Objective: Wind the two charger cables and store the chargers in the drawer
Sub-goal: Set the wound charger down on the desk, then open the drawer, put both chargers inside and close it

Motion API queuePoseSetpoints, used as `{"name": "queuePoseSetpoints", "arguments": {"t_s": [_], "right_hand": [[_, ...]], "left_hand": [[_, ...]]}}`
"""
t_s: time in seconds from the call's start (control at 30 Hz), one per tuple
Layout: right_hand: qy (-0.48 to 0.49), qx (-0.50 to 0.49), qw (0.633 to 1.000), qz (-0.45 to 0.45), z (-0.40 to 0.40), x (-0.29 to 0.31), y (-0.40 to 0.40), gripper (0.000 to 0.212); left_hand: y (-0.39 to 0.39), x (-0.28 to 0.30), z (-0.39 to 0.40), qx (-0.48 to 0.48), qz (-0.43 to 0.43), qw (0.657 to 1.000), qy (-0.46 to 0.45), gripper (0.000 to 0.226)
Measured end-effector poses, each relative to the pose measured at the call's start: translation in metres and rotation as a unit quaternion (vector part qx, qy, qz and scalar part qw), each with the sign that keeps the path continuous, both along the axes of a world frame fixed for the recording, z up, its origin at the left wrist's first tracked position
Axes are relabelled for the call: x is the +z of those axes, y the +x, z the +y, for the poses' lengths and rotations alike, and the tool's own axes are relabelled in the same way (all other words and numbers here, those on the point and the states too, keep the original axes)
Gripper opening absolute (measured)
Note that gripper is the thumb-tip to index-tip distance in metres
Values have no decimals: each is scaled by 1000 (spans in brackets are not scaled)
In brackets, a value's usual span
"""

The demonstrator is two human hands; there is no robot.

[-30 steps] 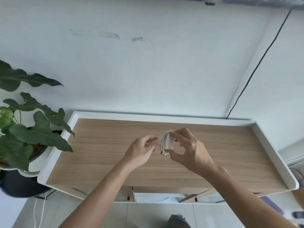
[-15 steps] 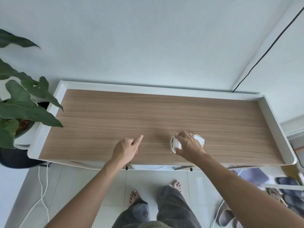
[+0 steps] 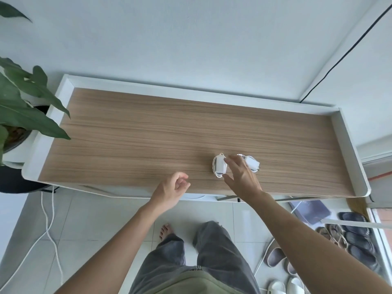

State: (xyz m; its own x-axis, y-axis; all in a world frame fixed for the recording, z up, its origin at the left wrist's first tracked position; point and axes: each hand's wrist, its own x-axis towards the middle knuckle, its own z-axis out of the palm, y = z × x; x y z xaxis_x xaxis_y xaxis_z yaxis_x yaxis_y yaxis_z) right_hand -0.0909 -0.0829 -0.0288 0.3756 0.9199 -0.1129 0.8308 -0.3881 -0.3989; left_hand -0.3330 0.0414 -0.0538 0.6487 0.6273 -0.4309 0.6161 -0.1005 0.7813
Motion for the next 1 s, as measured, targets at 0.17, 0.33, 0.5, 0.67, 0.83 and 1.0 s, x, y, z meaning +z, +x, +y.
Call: {"name": "queuePoseSetpoints", "arguments": {"t_s": [0.17, 0.33, 0.5, 0.67, 0.83, 1.0], "right_hand": [[49, -80, 996, -9, -50, -1, 28, 55], [-37, -136, 990, 8, -90, -18, 70, 76], [-87, -157, 983, 44, -91, -36, 88, 101], [-62, -174, 982, 46, -73, -55, 89, 113], [-41, -197, 979, 21, -62, -76, 84, 122], [-28, -208, 977, -39, -58, -90, 77, 116]], "left_hand": [[-3, -9, -36, 35, -6, 993, -117, 19], [-1, -30, -74, 97, 29, 971, -217, 32], [-9, -56, -99, 229, 61, 934, -267, 45], [-12, -77, -112, 364, 34, 862, -350, 64], [-7, -97, -106, 445, -42, 797, -407, 78], [-1, -118, -94, 487, -112, 744, -443, 90]]}}
